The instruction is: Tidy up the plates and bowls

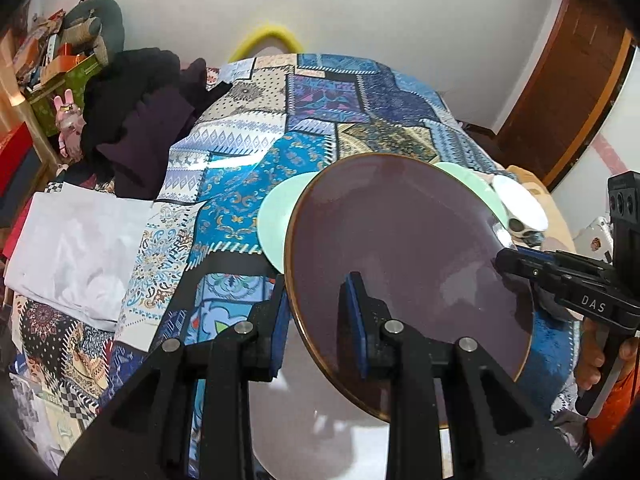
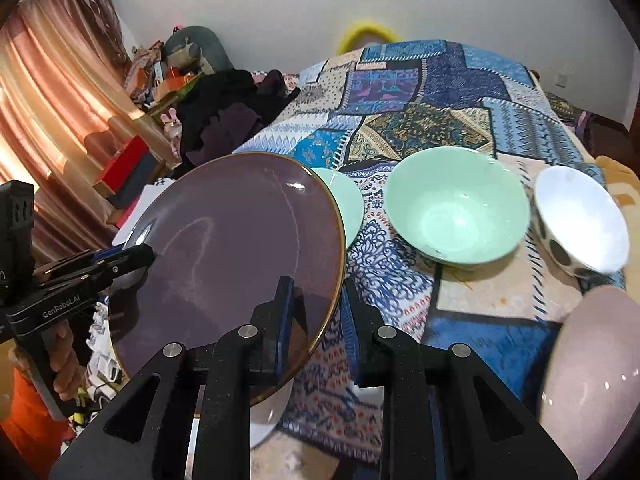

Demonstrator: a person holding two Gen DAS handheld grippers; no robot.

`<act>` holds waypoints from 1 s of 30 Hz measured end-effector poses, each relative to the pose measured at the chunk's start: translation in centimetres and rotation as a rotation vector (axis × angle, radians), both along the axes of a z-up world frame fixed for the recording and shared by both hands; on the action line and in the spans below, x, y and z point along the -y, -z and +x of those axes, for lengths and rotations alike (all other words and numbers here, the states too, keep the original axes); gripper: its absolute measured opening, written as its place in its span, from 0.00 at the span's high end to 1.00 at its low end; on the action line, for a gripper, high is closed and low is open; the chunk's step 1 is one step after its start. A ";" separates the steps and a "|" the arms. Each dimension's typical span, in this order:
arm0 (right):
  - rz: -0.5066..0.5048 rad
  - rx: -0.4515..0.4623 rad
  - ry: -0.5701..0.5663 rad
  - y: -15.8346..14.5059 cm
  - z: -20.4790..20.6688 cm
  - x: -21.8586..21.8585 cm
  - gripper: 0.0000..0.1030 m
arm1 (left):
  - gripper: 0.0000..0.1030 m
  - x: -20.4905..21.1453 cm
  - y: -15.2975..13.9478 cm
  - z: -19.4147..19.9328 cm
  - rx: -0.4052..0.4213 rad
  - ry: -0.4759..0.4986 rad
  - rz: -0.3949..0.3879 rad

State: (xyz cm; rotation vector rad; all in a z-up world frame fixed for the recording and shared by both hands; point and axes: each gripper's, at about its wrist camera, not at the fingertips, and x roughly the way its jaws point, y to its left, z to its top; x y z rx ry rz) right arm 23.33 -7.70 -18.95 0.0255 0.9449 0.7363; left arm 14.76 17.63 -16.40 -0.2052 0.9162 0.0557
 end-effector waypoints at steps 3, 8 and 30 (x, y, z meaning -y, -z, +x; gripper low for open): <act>0.006 0.004 0.008 -0.5 -0.6 1.0 0.80 | 0.73 1.3 -0.8 -0.9 0.008 0.007 0.000; 0.014 0.008 0.026 -0.9 -1.8 2.8 0.80 | 0.74 3.1 -1.5 -2.2 0.009 0.022 -0.004; 0.002 -0.053 0.108 1.4 -4.6 10.2 0.80 | 0.73 10.6 0.8 -4.1 -0.070 0.108 -0.046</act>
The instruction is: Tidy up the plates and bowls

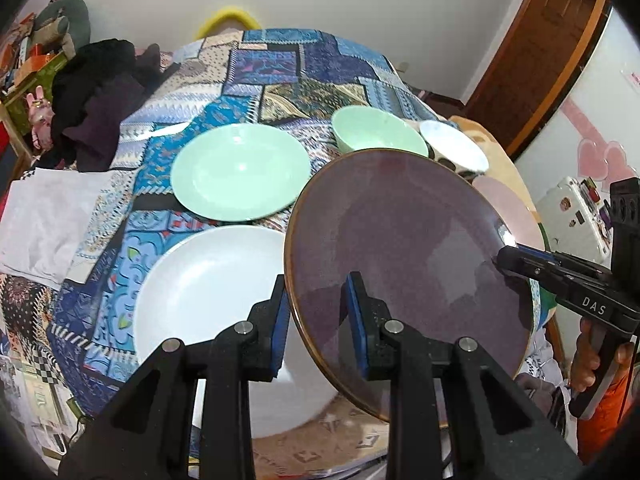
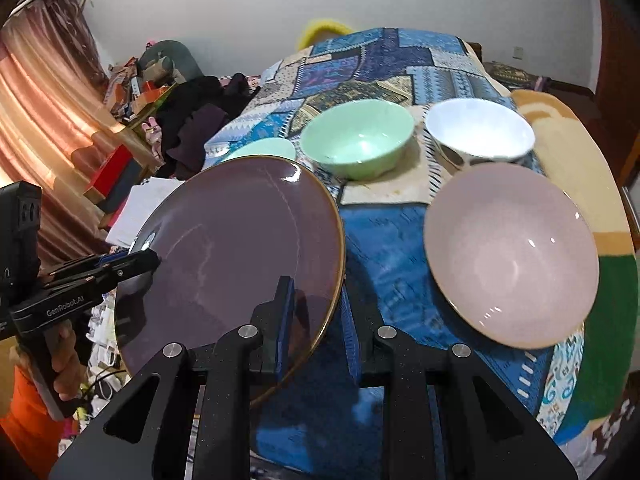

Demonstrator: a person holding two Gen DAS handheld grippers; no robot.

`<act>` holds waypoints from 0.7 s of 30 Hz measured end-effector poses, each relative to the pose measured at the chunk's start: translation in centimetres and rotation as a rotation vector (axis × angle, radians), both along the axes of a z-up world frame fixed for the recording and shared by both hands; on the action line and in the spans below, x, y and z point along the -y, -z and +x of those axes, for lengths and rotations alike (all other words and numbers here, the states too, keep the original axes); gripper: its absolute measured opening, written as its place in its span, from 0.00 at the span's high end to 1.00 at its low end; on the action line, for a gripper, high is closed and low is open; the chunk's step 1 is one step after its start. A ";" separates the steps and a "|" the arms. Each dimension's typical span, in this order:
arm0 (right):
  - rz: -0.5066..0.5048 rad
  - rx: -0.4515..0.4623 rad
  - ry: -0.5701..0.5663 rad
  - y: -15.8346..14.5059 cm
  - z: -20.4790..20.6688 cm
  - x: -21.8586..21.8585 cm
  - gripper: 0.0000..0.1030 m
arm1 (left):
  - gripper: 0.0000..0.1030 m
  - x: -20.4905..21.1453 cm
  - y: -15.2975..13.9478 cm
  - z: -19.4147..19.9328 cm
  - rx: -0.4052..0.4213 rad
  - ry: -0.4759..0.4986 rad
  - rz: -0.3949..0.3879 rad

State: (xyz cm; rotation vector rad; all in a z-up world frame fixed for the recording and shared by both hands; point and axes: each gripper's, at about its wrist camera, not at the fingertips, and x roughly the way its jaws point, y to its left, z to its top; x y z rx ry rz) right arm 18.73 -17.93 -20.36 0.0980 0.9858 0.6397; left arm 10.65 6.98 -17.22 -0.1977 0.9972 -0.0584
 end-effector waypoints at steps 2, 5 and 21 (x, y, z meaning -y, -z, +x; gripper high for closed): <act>-0.004 -0.008 0.004 0.4 0.0 0.5 0.80 | 0.73 0.6 0.5 0.2 -0.013 0.010 -0.003; -0.013 -0.022 0.014 1.2 -0.3 1.3 0.80 | 0.74 1.3 1.2 0.5 -0.028 0.021 -0.003; -0.034 -0.119 0.052 4.7 1.1 3.3 0.80 | 0.73 4.1 5.4 3.2 -0.127 0.063 0.007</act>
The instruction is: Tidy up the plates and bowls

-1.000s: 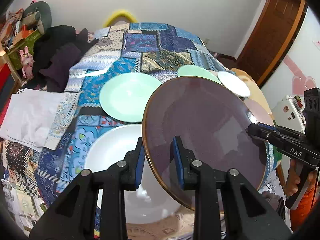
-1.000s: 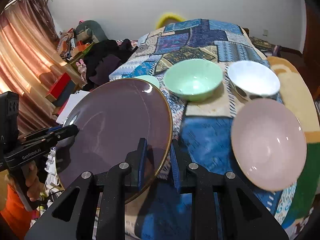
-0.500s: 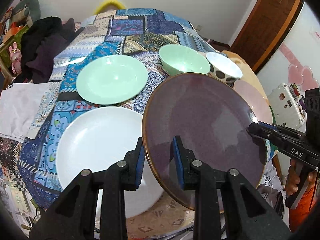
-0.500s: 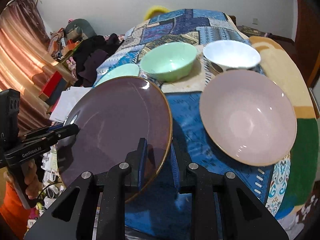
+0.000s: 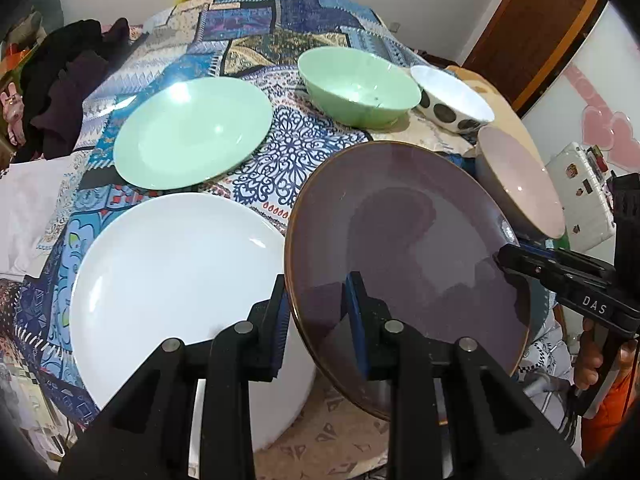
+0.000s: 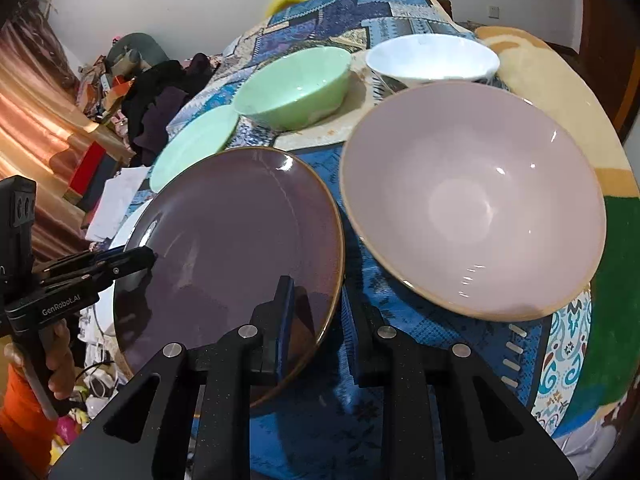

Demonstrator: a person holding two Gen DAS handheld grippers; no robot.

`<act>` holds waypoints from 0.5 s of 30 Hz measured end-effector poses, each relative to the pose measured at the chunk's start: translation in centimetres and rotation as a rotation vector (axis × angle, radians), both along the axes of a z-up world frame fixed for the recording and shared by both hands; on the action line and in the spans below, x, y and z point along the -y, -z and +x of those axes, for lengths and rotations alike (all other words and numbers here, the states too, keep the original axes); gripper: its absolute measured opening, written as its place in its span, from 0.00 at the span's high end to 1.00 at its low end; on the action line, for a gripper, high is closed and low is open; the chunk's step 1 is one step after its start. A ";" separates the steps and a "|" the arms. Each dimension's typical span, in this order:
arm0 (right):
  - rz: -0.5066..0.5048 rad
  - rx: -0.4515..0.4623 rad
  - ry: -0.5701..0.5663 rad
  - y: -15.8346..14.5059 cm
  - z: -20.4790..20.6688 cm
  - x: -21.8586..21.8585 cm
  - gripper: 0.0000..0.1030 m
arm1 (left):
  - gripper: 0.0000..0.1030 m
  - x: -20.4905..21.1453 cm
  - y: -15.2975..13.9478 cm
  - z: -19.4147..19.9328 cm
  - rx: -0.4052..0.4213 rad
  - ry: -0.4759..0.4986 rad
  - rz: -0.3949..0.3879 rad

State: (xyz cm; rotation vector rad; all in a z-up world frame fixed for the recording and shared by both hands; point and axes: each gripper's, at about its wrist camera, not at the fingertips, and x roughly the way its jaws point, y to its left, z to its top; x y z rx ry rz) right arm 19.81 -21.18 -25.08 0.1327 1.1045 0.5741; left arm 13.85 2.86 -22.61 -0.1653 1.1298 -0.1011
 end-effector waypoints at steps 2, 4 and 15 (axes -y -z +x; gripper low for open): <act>-0.004 -0.009 0.004 0.2 0.1 0.1 0.80 | 0.74 0.2 0.4 0.4 -0.010 0.004 0.001; -0.006 -0.015 0.010 0.4 0.2 0.4 0.80 | 0.74 0.4 0.7 0.7 -0.017 0.007 0.006; -0.045 0.002 -0.003 0.5 0.1 0.4 0.79 | 0.74 0.6 2.0 1.3 -0.050 0.020 -0.009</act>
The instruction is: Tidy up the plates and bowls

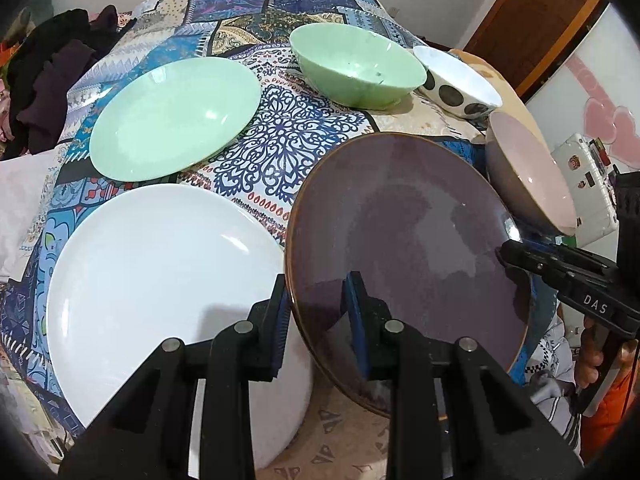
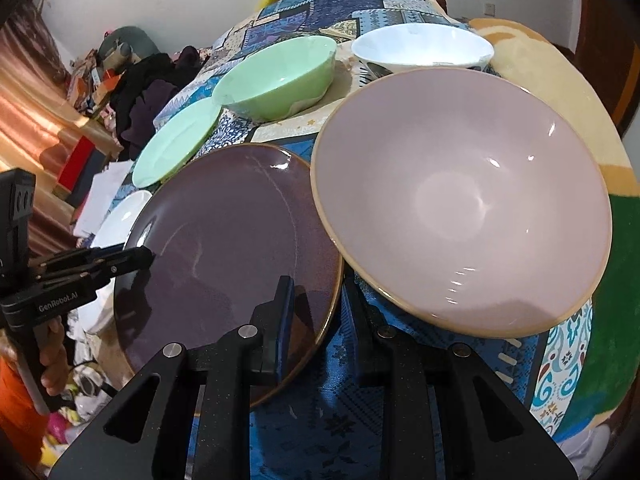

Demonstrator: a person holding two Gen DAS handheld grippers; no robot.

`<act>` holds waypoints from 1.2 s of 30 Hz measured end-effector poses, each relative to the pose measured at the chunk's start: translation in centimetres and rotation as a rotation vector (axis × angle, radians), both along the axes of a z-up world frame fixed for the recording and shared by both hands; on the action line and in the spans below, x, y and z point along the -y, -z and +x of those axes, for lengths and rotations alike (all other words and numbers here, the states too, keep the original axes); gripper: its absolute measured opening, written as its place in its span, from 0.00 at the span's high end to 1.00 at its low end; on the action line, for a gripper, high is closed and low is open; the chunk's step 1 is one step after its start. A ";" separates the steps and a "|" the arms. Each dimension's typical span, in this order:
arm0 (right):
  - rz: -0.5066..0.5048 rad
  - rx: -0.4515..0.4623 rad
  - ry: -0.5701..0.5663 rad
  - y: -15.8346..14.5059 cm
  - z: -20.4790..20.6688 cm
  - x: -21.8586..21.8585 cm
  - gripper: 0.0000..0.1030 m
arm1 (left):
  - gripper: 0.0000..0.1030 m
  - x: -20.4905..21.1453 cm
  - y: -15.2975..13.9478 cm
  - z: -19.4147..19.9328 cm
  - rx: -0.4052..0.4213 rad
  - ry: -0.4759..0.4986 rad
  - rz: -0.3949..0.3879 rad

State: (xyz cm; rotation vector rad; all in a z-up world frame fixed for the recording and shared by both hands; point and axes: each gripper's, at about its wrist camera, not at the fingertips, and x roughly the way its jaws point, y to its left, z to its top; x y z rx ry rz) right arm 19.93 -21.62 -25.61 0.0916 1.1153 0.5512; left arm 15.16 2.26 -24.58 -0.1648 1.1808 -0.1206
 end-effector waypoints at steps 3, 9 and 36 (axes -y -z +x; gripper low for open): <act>-0.010 0.004 -0.006 -0.3 -0.2 0.2 0.77 | 0.74 0.2 -0.1 -0.2 0.012 0.008 0.031; -0.038 0.036 -0.010 -1.3 -0.7 0.3 0.77 | 0.73 -0.5 -1.3 -0.7 0.049 -0.003 0.018; 0.013 0.241 -0.194 -7.3 -1.0 -10.0 0.46 | 0.20 -10.3 -9.0 -8.6 0.243 -0.251 0.164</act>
